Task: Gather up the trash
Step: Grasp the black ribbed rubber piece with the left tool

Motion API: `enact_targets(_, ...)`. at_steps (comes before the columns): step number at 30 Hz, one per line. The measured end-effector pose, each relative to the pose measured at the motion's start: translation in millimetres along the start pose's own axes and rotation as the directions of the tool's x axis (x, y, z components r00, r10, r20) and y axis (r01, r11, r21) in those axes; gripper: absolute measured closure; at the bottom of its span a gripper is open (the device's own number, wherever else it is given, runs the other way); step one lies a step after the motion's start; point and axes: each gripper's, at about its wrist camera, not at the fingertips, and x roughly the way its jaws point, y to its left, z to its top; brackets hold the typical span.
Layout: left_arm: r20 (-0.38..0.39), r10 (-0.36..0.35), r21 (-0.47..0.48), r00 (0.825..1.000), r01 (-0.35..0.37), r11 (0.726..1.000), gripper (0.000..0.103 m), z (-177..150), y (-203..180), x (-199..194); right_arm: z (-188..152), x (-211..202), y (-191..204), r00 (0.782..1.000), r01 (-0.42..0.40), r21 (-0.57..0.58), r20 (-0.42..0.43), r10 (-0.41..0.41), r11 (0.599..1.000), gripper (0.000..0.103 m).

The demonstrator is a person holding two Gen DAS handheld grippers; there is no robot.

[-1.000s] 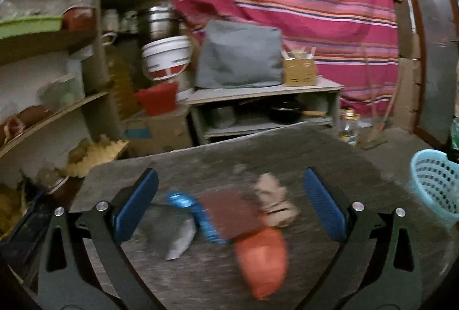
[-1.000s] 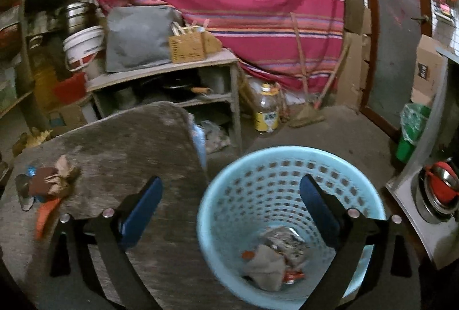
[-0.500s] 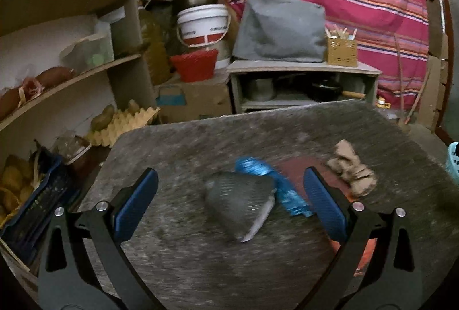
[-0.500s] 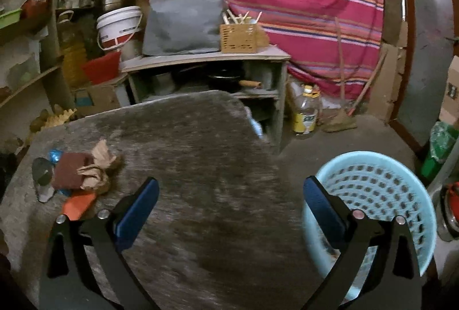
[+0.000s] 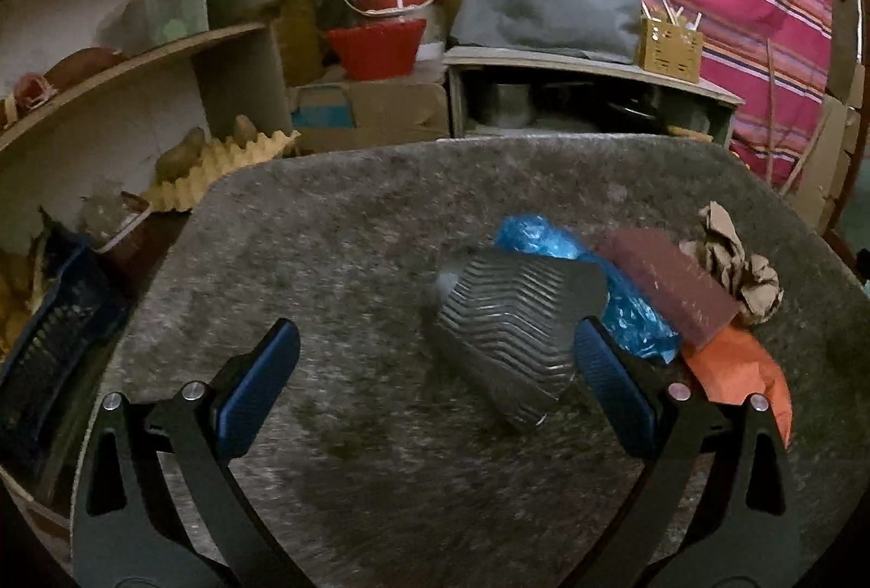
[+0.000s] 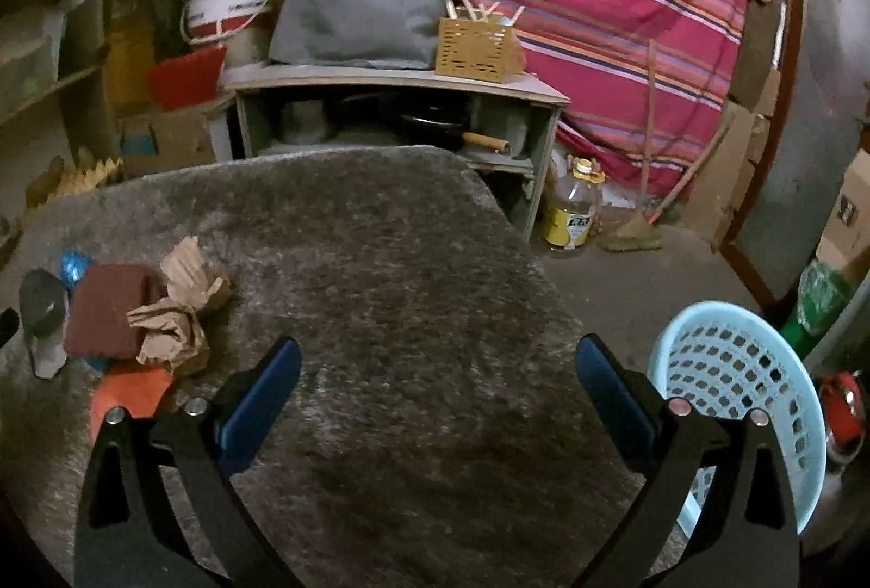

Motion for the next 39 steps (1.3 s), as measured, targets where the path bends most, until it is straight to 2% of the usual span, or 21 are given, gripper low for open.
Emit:
enact_targets(3, 0.003, -0.031, 0.025, 1.0, 0.031, 0.999, 0.005, -0.8, -12.7, -2.2, 0.7, 2.7, 1.0, 1.0, -0.016, 0.001, -0.013, 0.016, 1.0, 0.004)
enact_targets(5, 0.013, -0.027, 0.045, 1.0, 0.027, 0.999, 0.005, 0.6, -20.2, -2.1, 1.3, 5.2, -0.5, 0.999, -0.039, 0.016, -0.027, 0.039, 0.999, 0.004)
enact_targets(9, -0.007, -0.048, 0.029, 0.999, 0.048, 0.998, 0.005, 6.3, -24.7, 6.1, 0.3, 9.2, 0.2, 0.998, -0.04, 0.023, -0.044, 0.041, 0.999, 0.004)
enact_targets(15, -0.055, -0.001, 0.111, 0.998, 0.007, 0.994, 0.005, 6.1, -32.1, 21.6, -0.2, 12.0, -4.3, 0.997, -0.047, 0.051, -0.059, 0.05, 0.998, 0.004)
enact_targets(18, -0.066, -0.002, 0.125, 0.998, 0.01, 0.992, 0.005, 2.8, -28.3, 24.8, -0.1, 13.5, -7.2, 0.996, -0.051, 0.066, -0.064, 0.055, 0.997, 0.004)
enact_targets(27, -0.134, -0.067, 0.147, 0.989, 0.087, 0.985, 0.005, 6.7, -32.5, 47.9, -2.5, 17.4, -0.2, 0.994, -0.069, 0.078, -0.077, 0.075, 0.995, 0.004)
enact_targets(32, -0.197, -0.103, 0.128, 0.975, 0.13, 0.983, 0.005, 8.4, -30.3, 63.5, -4.5, 21.3, 10.6, 0.994, -0.066, 0.045, -0.089, 0.07, 0.997, 0.004)
enact_targets(34, -0.211, -0.102, 0.109, 0.972, 0.127, 0.986, 0.006, 8.9, -27.4, 67.0, -4.4, 22.3, 12.9, 0.993, -0.066, 0.041, -0.091, 0.069, 0.997, 0.004)
enact_targets(36, -0.206, -0.118, 0.094, 0.971, 0.14, 0.986, 0.016, 9.3, -25.0, 67.0, -3.9, 22.7, 14.8, 0.993, -0.071, 0.04, -0.091, 0.074, 0.997, 0.004)
enact_targets(39, -0.192, -0.115, 0.095, 0.975, 0.136, 0.986, 0.016, 8.4, -24.6, 63.4, -2.4, 21.9, 20.9, 0.993, -0.078, 0.029, -0.082, 0.08, 0.997, 0.004)
